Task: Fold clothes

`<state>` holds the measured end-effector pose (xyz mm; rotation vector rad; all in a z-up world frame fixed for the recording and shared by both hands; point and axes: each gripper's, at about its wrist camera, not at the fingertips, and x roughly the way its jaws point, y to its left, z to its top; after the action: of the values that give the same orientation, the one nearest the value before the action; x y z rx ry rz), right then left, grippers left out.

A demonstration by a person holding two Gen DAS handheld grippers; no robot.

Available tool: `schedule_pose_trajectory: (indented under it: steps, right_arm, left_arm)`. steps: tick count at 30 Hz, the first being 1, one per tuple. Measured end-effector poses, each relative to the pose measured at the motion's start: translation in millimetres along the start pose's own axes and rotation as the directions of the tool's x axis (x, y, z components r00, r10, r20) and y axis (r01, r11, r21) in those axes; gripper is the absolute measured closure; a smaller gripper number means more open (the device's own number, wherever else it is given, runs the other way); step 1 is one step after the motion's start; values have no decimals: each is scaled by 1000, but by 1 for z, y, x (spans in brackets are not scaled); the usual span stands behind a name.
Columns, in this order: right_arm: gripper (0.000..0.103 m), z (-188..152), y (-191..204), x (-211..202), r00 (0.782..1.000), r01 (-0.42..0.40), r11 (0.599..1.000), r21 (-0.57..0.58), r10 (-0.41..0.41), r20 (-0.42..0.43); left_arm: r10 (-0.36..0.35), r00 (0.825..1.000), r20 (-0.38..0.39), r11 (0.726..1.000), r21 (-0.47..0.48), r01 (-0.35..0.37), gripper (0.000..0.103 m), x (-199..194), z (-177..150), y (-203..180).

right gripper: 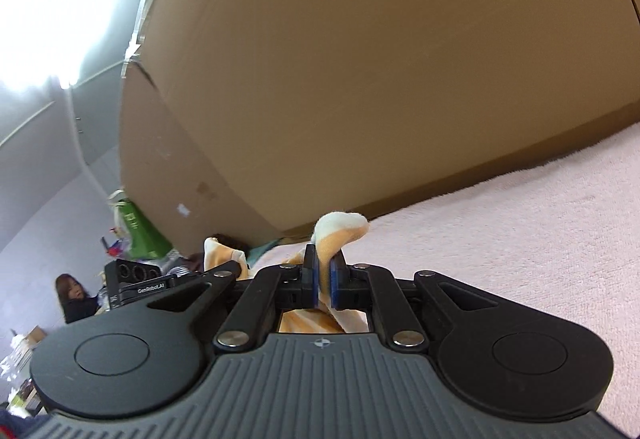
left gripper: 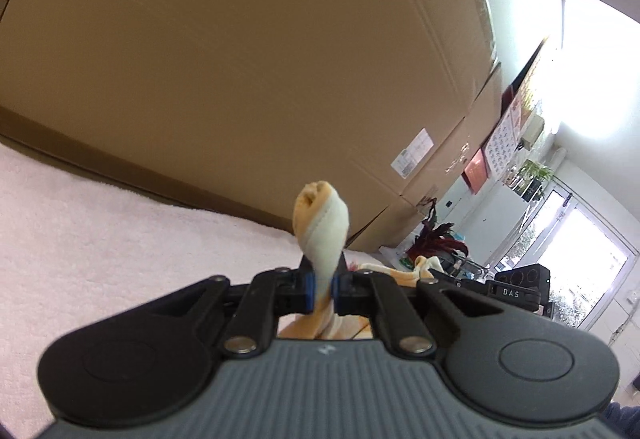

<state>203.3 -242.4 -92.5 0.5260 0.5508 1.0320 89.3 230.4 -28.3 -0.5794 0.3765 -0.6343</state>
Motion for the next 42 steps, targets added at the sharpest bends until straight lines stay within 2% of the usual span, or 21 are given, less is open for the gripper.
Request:
schedule_pose_trajectory:
  steps: [9, 15, 22, 26, 32, 42]
  right_arm:
    - [97, -9, 6, -25, 996, -92, 995, -35, 92, 12]
    - [97, -15, 14, -34, 991, -135, 989, -56, 134, -9]
    - [97, -25, 22, -45, 983, -182, 981, -71, 179, -47]
    - [97, -31, 25, -51, 977, -207, 975, -75, 202, -75]
    - [97, -45, 27, -53, 960, -241, 967, -84, 225, -167]
    - [97, -63, 29, -51, 945, -223, 968, -119, 185, -269]
  left_arm:
    - [-99, 995, 26, 992, 86, 97, 99, -22, -14, -28]
    - [-125, 992, -14, 980, 157, 125, 98, -33, -26, -42]
    - [-160, 986, -56, 970, 178, 167, 98, -44, -35, -51]
    - [-155, 982, -108, 963, 207, 175, 97, -43, -43, -58]
    - [-144, 974, -176, 956, 229, 183, 97, -46, -55, -63]
    - [-90, 953, -288, 945, 276, 173, 97, -47, -79, -65]
